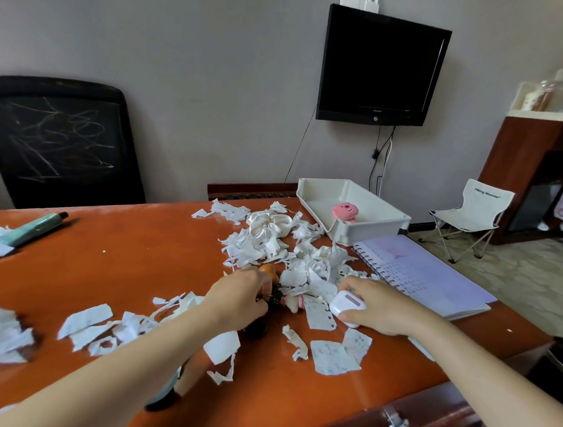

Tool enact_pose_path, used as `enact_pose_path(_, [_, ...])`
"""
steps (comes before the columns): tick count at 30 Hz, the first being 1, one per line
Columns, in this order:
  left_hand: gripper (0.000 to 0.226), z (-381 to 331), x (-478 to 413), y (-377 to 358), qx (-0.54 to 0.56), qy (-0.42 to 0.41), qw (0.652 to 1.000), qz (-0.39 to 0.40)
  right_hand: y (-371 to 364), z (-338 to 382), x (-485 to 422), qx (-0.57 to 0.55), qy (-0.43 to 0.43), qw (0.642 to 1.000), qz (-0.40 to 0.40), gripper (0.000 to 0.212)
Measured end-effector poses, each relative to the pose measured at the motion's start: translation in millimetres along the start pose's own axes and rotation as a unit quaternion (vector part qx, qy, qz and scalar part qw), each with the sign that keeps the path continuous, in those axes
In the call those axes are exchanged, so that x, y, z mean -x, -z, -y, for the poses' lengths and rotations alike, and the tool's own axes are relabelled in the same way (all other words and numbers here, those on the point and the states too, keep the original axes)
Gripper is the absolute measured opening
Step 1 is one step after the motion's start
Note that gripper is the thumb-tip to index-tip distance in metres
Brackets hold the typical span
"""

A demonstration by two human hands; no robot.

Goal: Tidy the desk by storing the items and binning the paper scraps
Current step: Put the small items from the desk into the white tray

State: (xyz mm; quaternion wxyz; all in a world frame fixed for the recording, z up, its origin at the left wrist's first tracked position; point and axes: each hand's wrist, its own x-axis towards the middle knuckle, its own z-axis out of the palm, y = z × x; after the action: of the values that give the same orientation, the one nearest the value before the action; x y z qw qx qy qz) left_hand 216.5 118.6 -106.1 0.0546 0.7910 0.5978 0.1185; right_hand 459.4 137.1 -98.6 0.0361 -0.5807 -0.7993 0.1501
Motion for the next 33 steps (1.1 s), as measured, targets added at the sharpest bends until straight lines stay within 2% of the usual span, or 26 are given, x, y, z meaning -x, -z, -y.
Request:
enact_pose_path(6, [0.011, 0, -2, -2, 0.028, 0.004, 0.998, -0.048, -2, 5, 3, 0.006, 0.025, 0.999, -0.020, 0.038])
enact_pose_path(12, [0.001, -1, 2, 6, 0.132, 0.023, 0.979, -0.154, 1, 4, 3, -0.060, 0.043, 0.994, -0.075, 0.021])
enact_pose_path(17, [0.012, -2, -4, 26, 0.201, -0.006, 0.955, -0.220, 15, 7, -6, -0.121, 0.057, 0.983, -0.125, 0.028])
enact_pose_path(21, [0.024, -6, -17, 46, 0.233, -0.039, 0.941, -0.244, 34, 13, -20, -0.129, 0.081, 0.974, -0.170, 0.029])
enact_pose_path(25, [0.014, -13, -36, 66, 0.290, -0.041, 0.918, -0.268, 51, 15, -39, -0.153, 0.095, 0.963, -0.199, 0.030])
enact_pose_path(33, [0.025, -20, -107, 80, 0.376, -0.027, 0.885, -0.272, 87, -1, -87, -0.184, 0.073, 0.948, -0.251, 0.025])
